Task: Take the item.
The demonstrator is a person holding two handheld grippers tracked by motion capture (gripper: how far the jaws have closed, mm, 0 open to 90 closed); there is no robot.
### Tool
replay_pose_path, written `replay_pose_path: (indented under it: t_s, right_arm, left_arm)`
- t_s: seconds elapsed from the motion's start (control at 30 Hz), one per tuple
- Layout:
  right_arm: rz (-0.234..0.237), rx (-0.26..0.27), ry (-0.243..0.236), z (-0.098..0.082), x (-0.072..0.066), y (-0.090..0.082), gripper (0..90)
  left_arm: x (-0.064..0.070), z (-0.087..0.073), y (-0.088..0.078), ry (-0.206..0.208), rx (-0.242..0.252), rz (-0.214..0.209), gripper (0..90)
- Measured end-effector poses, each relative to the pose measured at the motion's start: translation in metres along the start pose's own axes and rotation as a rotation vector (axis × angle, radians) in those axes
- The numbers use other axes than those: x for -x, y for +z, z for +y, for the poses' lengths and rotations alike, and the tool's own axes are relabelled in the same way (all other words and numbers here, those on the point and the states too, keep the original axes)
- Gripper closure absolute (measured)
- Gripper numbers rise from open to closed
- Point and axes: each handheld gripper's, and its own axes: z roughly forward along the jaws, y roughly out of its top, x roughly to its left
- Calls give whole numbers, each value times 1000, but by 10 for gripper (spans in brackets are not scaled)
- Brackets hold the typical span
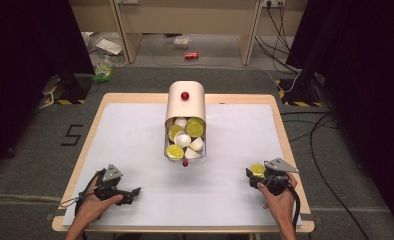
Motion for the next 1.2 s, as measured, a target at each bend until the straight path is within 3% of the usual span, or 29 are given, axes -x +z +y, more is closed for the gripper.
replay_pose_path:
  t_s: [0.67,1.2]
  right_arm:
    - [-24,134,0,14,-6,-17,239]
    - [7,190,-44,27,-32,-25,250]
  left_arm:
    - [0,0,0,-2,2,-3,0]
    - [0,0,0,-2,2,-3,0]
